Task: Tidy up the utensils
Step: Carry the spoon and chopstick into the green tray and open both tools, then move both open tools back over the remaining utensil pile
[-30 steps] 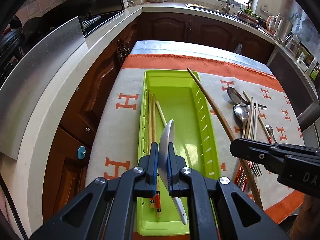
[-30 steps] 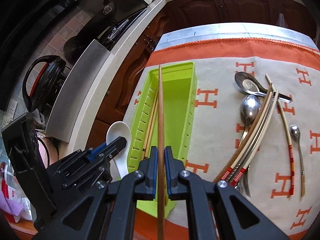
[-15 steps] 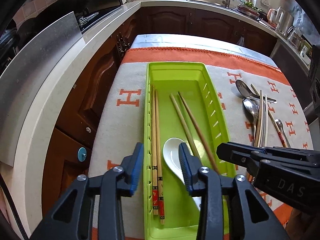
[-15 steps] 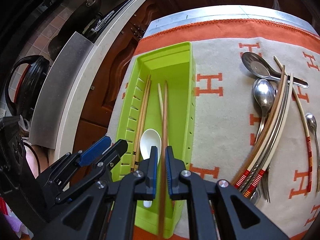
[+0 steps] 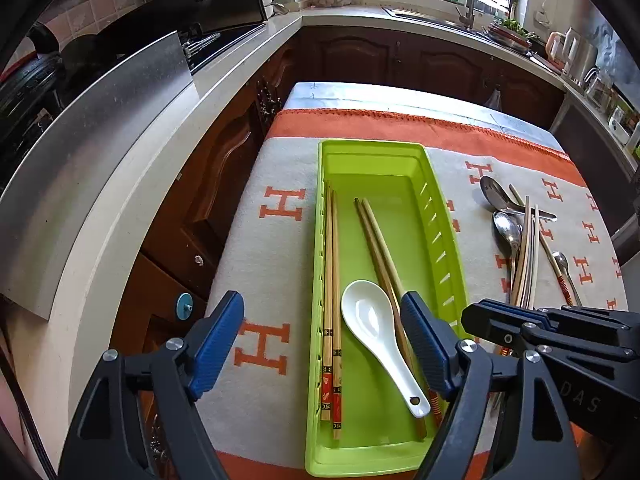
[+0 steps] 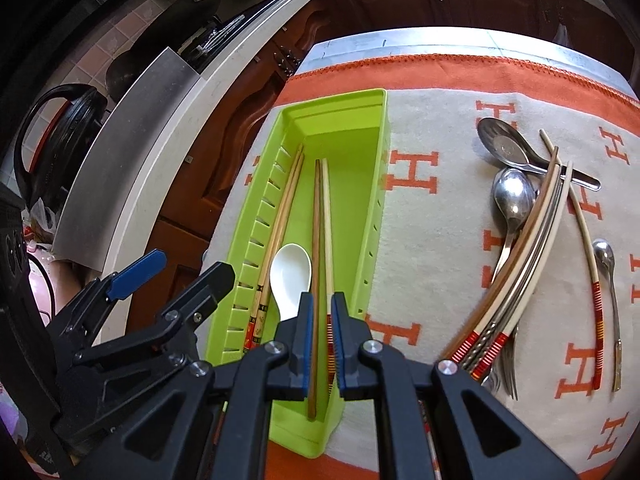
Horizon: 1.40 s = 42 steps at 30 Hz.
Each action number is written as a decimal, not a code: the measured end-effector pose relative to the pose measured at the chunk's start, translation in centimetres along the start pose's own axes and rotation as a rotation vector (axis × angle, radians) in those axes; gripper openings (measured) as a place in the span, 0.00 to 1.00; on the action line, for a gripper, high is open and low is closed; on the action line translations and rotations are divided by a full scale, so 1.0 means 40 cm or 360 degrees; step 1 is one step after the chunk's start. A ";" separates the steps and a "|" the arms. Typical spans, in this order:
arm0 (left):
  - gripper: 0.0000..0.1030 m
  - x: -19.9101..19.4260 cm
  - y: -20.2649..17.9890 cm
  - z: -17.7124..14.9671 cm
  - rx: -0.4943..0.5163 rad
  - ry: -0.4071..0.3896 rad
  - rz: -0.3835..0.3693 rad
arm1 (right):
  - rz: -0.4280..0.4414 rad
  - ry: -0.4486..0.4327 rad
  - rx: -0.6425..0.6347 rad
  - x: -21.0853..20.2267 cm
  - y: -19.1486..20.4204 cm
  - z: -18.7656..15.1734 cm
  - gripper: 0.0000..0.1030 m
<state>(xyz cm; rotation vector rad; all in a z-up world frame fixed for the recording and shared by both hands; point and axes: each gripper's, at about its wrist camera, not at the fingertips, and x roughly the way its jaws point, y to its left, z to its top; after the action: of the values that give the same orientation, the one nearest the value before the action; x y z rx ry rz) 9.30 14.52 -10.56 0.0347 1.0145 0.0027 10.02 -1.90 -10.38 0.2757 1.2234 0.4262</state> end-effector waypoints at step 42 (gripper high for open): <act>0.79 0.015 -0.330 0.036 0.0233 0.0128 -0.0297 | -0.0095 -0.0293 0.0127 -0.216 -0.327 -0.080 0.09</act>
<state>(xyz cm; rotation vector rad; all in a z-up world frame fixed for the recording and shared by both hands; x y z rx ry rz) 10.66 1.29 -10.72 0.0740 1.0935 -0.2419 6.78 -17.57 -9.70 0.3384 1.0669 0.2942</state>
